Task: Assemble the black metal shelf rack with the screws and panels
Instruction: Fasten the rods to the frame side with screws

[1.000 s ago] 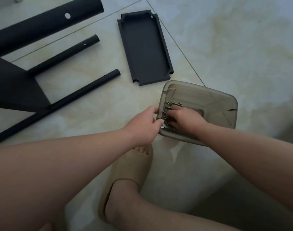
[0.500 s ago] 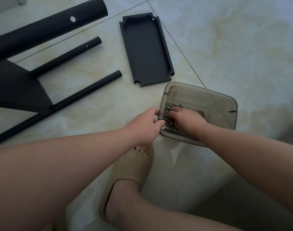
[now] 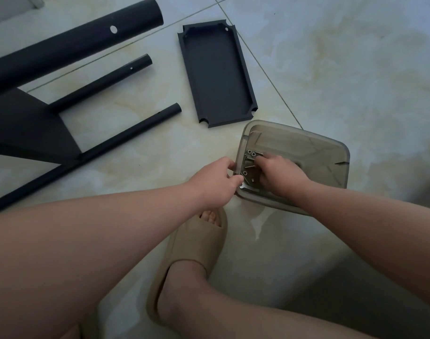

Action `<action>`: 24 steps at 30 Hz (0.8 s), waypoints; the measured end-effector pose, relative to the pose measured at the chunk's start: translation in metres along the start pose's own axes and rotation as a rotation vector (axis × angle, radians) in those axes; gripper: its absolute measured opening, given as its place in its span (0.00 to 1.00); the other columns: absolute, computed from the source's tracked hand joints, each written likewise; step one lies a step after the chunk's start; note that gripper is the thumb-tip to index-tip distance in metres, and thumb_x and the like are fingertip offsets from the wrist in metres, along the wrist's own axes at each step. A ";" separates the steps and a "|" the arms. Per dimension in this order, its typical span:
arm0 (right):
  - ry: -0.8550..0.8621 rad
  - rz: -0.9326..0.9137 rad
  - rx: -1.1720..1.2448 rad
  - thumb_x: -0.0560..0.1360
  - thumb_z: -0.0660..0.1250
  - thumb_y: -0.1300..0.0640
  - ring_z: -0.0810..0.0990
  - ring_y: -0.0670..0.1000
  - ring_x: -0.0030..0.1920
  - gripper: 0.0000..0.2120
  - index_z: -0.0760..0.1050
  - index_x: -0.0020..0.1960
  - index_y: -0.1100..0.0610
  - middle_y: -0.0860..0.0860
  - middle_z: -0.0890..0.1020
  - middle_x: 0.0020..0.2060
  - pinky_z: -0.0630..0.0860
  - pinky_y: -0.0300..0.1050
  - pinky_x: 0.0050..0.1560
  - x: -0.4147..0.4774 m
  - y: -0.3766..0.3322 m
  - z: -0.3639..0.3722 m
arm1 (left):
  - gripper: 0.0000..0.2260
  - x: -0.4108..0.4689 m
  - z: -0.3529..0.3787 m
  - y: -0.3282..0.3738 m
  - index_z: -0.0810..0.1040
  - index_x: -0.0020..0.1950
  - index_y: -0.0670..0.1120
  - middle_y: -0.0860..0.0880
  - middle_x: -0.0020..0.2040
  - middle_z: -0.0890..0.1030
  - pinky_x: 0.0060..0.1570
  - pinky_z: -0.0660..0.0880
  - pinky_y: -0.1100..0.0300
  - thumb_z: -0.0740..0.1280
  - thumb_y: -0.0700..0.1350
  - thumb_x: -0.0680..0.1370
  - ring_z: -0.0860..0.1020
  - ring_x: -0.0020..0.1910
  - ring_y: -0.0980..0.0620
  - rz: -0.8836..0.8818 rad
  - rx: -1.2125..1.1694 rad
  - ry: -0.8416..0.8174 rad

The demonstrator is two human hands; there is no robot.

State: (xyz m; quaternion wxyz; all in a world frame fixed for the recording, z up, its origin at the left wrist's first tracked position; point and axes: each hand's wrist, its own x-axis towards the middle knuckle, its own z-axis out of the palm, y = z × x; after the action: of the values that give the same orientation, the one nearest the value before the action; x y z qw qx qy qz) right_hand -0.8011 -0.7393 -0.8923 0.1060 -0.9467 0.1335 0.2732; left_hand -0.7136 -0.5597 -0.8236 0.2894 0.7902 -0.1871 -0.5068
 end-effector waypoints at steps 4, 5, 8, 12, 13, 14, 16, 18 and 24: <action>0.052 0.021 0.153 0.78 0.63 0.62 0.78 0.64 0.55 0.11 0.77 0.59 0.59 0.58 0.78 0.56 0.76 0.55 0.52 -0.012 -0.009 -0.023 | 0.14 -0.010 -0.013 0.003 0.74 0.60 0.46 0.48 0.46 0.83 0.54 0.77 0.51 0.59 0.54 0.83 0.80 0.45 0.47 -0.051 -0.022 0.037; 0.075 0.017 0.185 0.78 0.63 0.62 0.78 0.64 0.55 0.11 0.78 0.59 0.59 0.58 0.78 0.56 0.77 0.55 0.53 -0.016 -0.011 -0.031 | 0.14 -0.015 -0.019 0.003 0.75 0.58 0.45 0.48 0.46 0.83 0.54 0.77 0.51 0.58 0.54 0.83 0.80 0.45 0.47 -0.056 -0.011 0.042; 0.151 -0.025 0.236 0.80 0.66 0.60 0.79 0.61 0.53 0.08 0.80 0.56 0.60 0.57 0.80 0.53 0.77 0.53 0.54 -0.030 -0.020 -0.060 | 0.18 -0.033 -0.043 0.005 0.77 0.57 0.41 0.45 0.49 0.84 0.51 0.75 0.53 0.56 0.53 0.84 0.81 0.47 0.45 -0.077 0.046 0.058; 0.289 -0.097 0.267 0.78 0.70 0.58 0.78 0.56 0.47 0.06 0.81 0.52 0.59 0.50 0.77 0.44 0.71 0.46 0.48 -0.052 -0.047 -0.110 | 0.18 -0.062 -0.085 0.015 0.77 0.59 0.42 0.48 0.48 0.83 0.40 0.74 0.58 0.54 0.53 0.84 0.83 0.46 0.45 -0.126 0.062 0.100; 0.335 -0.120 0.285 0.78 0.71 0.58 0.77 0.54 0.45 0.06 0.81 0.52 0.60 0.49 0.76 0.43 0.70 0.45 0.47 -0.059 -0.057 -0.123 | 0.17 -0.071 -0.095 0.019 0.77 0.59 0.44 0.49 0.47 0.83 0.37 0.72 0.59 0.55 0.53 0.83 0.82 0.43 0.47 -0.134 0.047 0.128; 0.373 -0.145 0.299 0.77 0.71 0.58 0.76 0.52 0.44 0.06 0.82 0.51 0.60 0.49 0.76 0.43 0.72 0.45 0.48 -0.067 -0.068 -0.137 | 0.16 -0.082 -0.105 0.023 0.76 0.59 0.45 0.50 0.47 0.83 0.36 0.71 0.60 0.55 0.52 0.83 0.81 0.40 0.48 -0.139 0.015 0.158; 0.423 -0.198 0.310 0.77 0.72 0.58 0.78 0.52 0.44 0.05 0.82 0.51 0.59 0.51 0.79 0.45 0.76 0.49 0.51 -0.083 -0.092 -0.162 | 0.16 -0.107 -0.122 0.027 0.76 0.58 0.44 0.49 0.46 0.83 0.40 0.74 0.59 0.55 0.52 0.83 0.81 0.39 0.49 -0.149 -0.093 0.216; 0.462 -0.258 0.318 0.77 0.73 0.58 0.79 0.53 0.43 0.04 0.83 0.50 0.59 0.51 0.79 0.45 0.77 0.53 0.50 -0.099 -0.119 -0.184 | 0.16 -0.135 -0.136 0.028 0.77 0.58 0.43 0.47 0.46 0.83 0.43 0.76 0.58 0.56 0.52 0.83 0.82 0.40 0.49 -0.170 -0.265 0.263; 0.575 -0.431 0.377 0.75 0.76 0.58 0.78 0.49 0.39 0.03 0.83 0.48 0.56 0.45 0.75 0.40 0.77 0.52 0.45 -0.137 -0.214 -0.244 | 0.23 -0.223 -0.172 0.025 0.77 0.59 0.38 0.40 0.52 0.84 0.52 0.79 0.51 0.54 0.57 0.85 0.84 0.51 0.43 -0.110 -0.943 0.215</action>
State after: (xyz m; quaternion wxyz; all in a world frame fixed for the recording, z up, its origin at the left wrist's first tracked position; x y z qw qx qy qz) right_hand -0.7271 -0.5780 -0.5875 0.2911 -0.9548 0.0038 -0.0603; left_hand -0.6501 -0.4010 -0.5982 0.6065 0.6294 0.1357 -0.4665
